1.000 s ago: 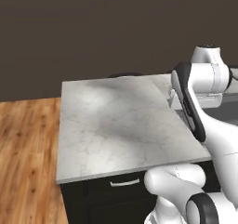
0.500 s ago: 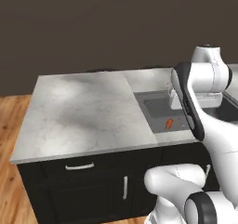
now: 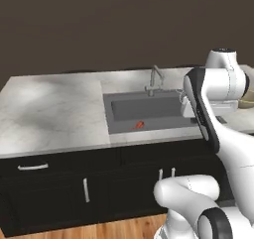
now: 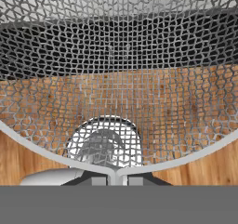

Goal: Pick the strainer and bowl and place them in the sink. Then turn on the water.

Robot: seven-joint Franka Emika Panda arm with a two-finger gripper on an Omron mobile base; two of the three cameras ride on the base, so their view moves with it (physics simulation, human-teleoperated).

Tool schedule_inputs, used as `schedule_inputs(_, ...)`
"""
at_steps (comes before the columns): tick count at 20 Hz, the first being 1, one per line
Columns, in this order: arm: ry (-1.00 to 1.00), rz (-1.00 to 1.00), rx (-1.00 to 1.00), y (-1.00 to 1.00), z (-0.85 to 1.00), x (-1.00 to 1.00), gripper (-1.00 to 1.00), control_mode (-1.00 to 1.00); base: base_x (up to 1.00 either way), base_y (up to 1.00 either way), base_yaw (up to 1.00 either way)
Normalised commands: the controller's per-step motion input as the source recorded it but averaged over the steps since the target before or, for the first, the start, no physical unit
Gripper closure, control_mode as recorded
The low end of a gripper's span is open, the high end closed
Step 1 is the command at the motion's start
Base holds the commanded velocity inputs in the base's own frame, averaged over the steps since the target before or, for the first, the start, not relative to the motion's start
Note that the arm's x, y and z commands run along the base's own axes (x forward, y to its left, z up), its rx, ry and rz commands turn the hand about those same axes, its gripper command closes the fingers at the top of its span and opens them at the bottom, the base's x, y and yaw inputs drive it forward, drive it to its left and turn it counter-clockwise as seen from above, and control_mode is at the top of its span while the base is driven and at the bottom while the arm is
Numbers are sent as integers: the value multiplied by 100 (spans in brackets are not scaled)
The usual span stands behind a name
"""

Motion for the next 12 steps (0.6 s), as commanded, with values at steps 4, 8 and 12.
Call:
schedule_inputs(4,0,0,0,0,0,0,100,100,-8,-86,4)
schedule_inputs(8,0,0,0,0,0,0,100,100,-1,-96,5)
schedule_inputs(12,0,0,0,0,0,0,100,100,0,-68,3)
